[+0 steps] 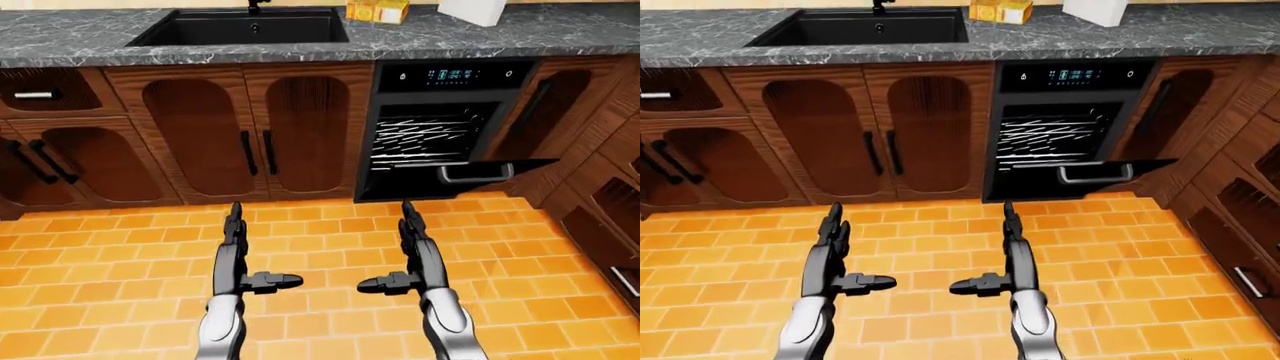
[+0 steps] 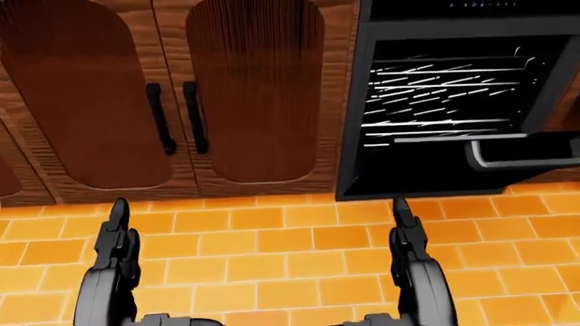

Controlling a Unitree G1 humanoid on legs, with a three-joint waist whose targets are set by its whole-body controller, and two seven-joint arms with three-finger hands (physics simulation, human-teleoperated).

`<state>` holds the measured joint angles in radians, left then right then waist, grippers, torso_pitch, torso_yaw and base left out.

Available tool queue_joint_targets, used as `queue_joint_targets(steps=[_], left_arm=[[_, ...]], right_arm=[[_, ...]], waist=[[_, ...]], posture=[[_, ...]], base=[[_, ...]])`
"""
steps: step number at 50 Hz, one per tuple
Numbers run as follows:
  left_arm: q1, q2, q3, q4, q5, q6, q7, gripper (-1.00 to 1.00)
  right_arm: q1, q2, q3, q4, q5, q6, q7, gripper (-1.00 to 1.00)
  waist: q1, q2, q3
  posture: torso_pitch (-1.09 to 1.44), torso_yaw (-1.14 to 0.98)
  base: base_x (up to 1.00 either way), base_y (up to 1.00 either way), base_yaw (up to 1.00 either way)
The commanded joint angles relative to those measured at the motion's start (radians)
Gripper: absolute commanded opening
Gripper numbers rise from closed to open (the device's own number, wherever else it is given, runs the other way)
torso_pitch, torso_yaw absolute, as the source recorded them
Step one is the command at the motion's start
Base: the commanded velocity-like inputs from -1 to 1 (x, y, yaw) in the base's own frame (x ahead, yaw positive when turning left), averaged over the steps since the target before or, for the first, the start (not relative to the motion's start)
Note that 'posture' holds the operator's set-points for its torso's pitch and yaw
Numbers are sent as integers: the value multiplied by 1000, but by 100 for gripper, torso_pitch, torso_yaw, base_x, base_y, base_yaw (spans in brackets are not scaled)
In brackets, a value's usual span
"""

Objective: Close the dishwasher door

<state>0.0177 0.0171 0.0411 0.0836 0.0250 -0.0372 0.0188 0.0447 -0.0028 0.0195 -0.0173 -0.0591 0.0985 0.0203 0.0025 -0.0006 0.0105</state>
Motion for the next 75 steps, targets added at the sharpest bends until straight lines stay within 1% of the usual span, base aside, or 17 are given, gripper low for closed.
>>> queue_joint_targets(steps=[1,10,15,19,25,28,29,31,38,41,42,50,56,66,69,72,75], left_arm=[[-23,1,-3,-52,-2,-31,-1,100],[-21,1,-2,-55,2,-36,5,100],[-16,-1,-8,-56,8,-40,3,100],[-17,-1,-8,-51,7,-41,0,100],[-21,-1,-9,-40,8,-47,0,100],[-24,-1,-8,-34,8,-48,0,100],[-22,-1,-8,-37,8,-47,0,100],[-23,-1,-10,-32,10,-50,1,100],[-22,0,-8,-32,9,-49,2,100],[-22,-1,-9,-27,12,-54,2,100],[-21,-1,-9,-27,11,-54,2,100],[-23,1,-5,-28,8,-55,2,100],[-22,1,-4,-30,7,-56,1,100],[-18,0,-6,-40,7,-52,2,100],[-20,-1,-7,-33,9,-56,3,100],[-22,-2,-9,-28,10,-58,5,100],[-22,-2,-8,-27,10,-58,5,100]], right_arm=[[-13,-3,-5,-57,-1,-32,3,100],[-32,0,1,-2,-12,-47,6,100],[-28,0,-3,-11,-8,-42,6,100],[-28,0,-3,-11,-5,-37,9,100],[-33,2,-2,2,3,-40,11,100],[-36,3,0,5,3,-39,10,100],[-35,3,2,4,3,-38,11,100],[-32,2,2,-2,5,-36,13,100],[-24,1,0,-15,12,-31,18,100],[-22,0,-1,-15,16,-31,23,100],[-20,0,0,-20,16,-29,23,100],[-20,1,1,-18,13,-29,21,100],[-15,-1,-3,-30,12,-23,19,100],[-6,-1,-2,-52,13,-16,20,100],[-8,-1,-4,-48,14,-18,22,100],[-9,0,-1,-49,18,-15,26,100],[-9,0,0,-52,17,-13,25,100]], waist=[[-9,7,-13],[-26,9,6],[-22,60,30],[-18,56,26],[-3,3,18],[-4,-67,-6],[-17,-33,4],[-23,-42,10],[-13,31,33],[-2,112,11],[1,82,15],[1,25,12],[-14,-81,-18],[-17,30,29],[-9,107,13],[-4,86,26],[-4,65,7]], posture=[[0,0],[0,0],[0,0],[0,0],[0,0],[0,0],[0,0],[0,0],[0,0],[0,0],[0,0],[0,0],[0,0],[0,0],[0,0],[0,0],[0,0]], base=[[0,0,-55],[0,0,-55],[0,0,-47],[0,0,-41],[0,0,-42],[0,0,-49],[0,0,-52],[0,0,-53],[0,0,-54],[0,0,-62],[0,0,-68],[0,0,-67],[0,0,-67],[0,0,-67],[0,0,-67],[0,0,-62],[0,0,-63]])
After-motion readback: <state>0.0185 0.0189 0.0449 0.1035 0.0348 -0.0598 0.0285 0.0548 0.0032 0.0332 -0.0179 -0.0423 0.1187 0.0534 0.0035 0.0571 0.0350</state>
